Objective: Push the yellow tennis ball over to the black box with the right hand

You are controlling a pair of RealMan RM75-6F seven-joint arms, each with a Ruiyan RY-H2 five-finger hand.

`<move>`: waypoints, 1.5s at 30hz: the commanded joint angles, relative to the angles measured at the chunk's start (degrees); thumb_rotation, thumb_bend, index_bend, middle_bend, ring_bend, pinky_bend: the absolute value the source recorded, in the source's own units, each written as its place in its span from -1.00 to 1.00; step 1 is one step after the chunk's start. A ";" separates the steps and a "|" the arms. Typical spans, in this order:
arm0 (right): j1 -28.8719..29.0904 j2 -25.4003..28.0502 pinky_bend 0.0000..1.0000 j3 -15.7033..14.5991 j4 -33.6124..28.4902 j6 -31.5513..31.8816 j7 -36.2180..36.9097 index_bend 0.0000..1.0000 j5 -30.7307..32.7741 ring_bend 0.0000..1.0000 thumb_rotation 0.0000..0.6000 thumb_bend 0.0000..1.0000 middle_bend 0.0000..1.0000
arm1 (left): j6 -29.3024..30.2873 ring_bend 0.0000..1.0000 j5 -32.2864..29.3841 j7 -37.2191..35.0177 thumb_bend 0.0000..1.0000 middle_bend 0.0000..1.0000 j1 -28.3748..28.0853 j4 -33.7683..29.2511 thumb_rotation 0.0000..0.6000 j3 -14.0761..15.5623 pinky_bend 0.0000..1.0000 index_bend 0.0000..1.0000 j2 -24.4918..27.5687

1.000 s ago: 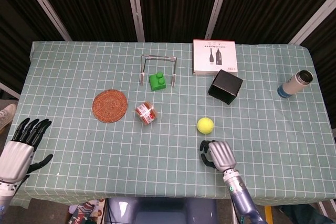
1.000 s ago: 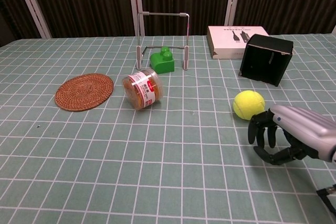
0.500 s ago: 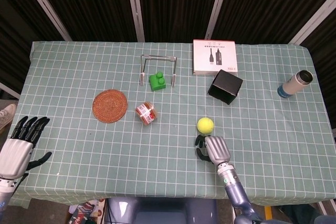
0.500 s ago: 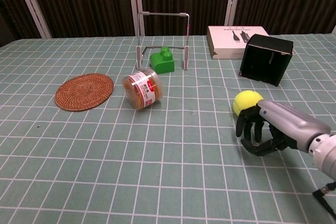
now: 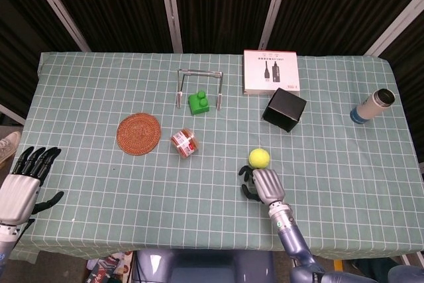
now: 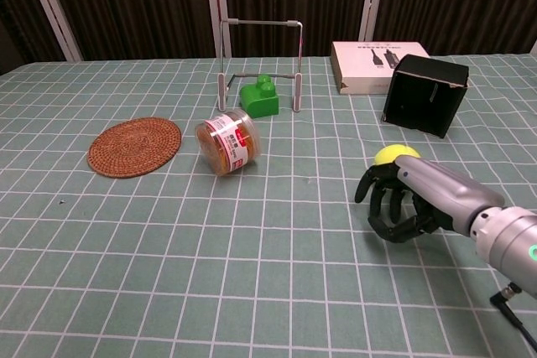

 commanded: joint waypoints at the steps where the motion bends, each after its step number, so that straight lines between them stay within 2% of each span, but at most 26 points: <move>1: 0.62 0.00 0.59 0.42 0.88 -0.37 0.80 -0.24 0.24 0.03 1.00 -0.06 -0.02 | -0.29 -0.87 -0.30 0.02 -0.66 -0.83 -0.10 0.13 1.00 -0.09 -0.90 -0.97 -0.06; 6: 1.54 0.51 0.39 0.71 2.46 -0.93 1.58 -0.24 0.23 -0.05 1.00 -0.06 -0.02 | -0.79 -0.87 -0.93 0.32 -0.67 -0.83 -0.20 0.14 1.00 -0.27 -0.90 -0.97 -0.19; 12: 2.24 1.00 0.30 0.79 4.10 -1.45 2.93 -0.24 0.44 -0.10 1.00 -0.06 -0.02 | -1.58 -0.87 -1.61 0.91 -0.67 -0.83 -0.41 0.14 1.00 -0.40 -0.90 -0.97 -0.43; 19: 3.27 1.78 0.09 0.59 6.73 -1.82 4.09 -0.39 -0.41 -0.30 1.00 -0.06 -0.22 | -1.81 -0.87 -2.16 1.64 -0.66 -0.83 -0.46 0.05 1.00 -0.64 -0.90 -0.97 -0.65; 28: 4.48 2.66 0.00 1.67 8.15 -3.33 10.13 -0.67 -0.40 -0.49 1.00 -0.06 -0.46 | -2.50 -0.87 -2.88 1.97 -0.67 -0.83 -0.64 0.02 1.00 -0.81 -0.90 -0.97 -0.83; 34: 5.21 3.24 -0.01 2.27 8.77 -4.77 13.06 -0.77 0.44 -0.53 1.00 -0.06 -0.56 | -2.94 -0.87 -3.24 2.10 -0.66 -0.83 -0.74 0.14 1.00 -0.81 -0.90 -0.98 -0.93; 39: 5.65 4.08 -0.01 2.81 8.04 -6.78 16.62 -0.79 1.54 -0.54 1.00 -0.06 -0.57 | -3.12 -0.87 -3.43 2.19 -0.66 -0.83 -0.80 0.00 1.00 -0.84 -0.90 -0.98 -0.95; 45: 5.45 5.79 -0.01 1.91 5.32 -6.62 18.33 -0.81 0.27 -0.54 1.00 -0.06 -0.57 | -3.50 -0.87 -3.49 2.10 -0.67 -0.83 -0.91 -0.22 1.00 -0.73 -0.90 -0.98 -0.79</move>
